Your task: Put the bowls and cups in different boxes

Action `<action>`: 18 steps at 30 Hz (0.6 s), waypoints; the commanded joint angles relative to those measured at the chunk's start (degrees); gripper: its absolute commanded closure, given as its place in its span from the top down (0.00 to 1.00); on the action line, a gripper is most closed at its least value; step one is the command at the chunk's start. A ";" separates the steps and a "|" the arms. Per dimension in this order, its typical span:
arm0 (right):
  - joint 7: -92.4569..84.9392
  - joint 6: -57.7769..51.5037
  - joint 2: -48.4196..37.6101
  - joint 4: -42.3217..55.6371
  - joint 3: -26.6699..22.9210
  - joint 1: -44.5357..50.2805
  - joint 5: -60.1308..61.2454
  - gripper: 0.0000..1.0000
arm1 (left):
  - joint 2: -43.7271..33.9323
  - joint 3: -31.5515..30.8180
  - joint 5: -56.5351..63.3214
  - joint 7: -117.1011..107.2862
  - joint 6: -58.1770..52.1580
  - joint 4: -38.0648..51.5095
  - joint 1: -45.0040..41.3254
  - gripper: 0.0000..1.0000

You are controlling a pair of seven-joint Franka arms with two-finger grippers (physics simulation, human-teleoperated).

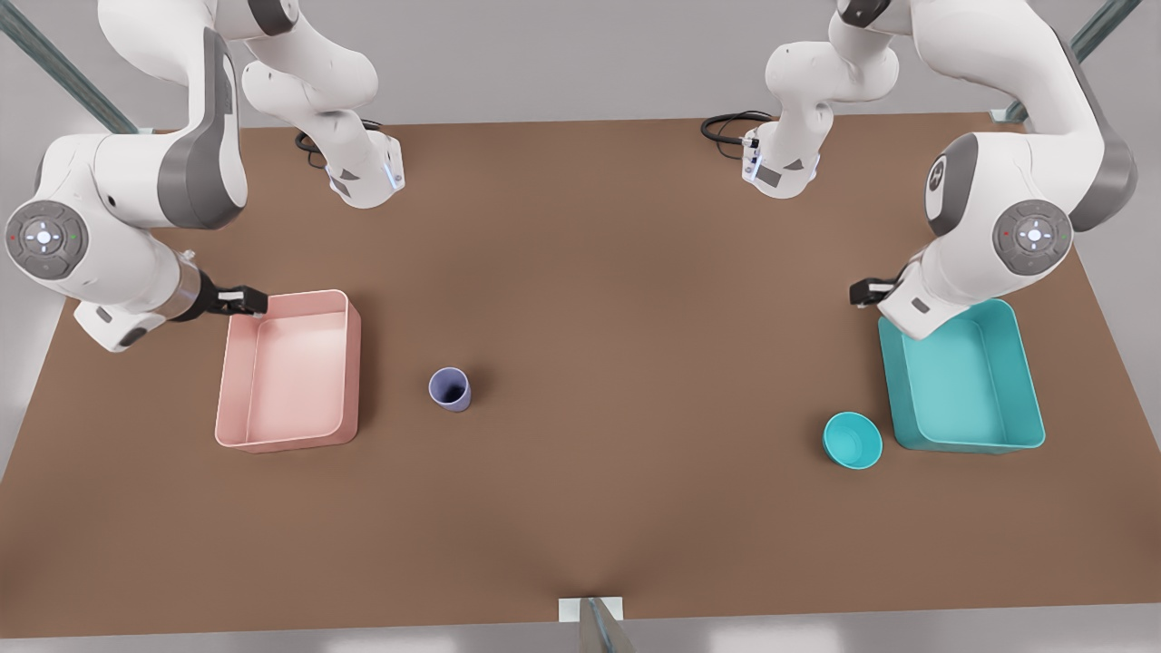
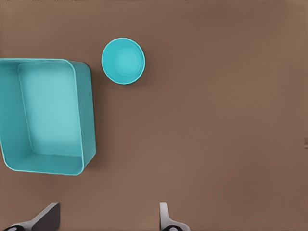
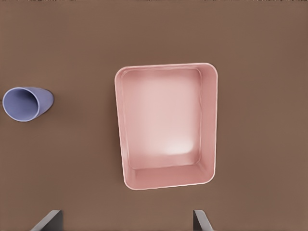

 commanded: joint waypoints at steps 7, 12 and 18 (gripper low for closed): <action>14.62 8.35 17.57 0.05 1.88 9.21 7.23 1.00 | 19.10 -0.27 7.05 -3.38 25.42 -0.06 -3.71 1.00; 17.53 31.03 23.55 -1.89 1.97 10.09 12.33 1.00 | 29.48 -0.18 20.75 -1.36 48.02 -4.89 -3.35 1.00; 18.41 35.61 26.19 -5.14 1.97 11.23 15.06 1.00 | 29.74 0.00 22.08 0.67 48.03 -9.73 -2.39 1.00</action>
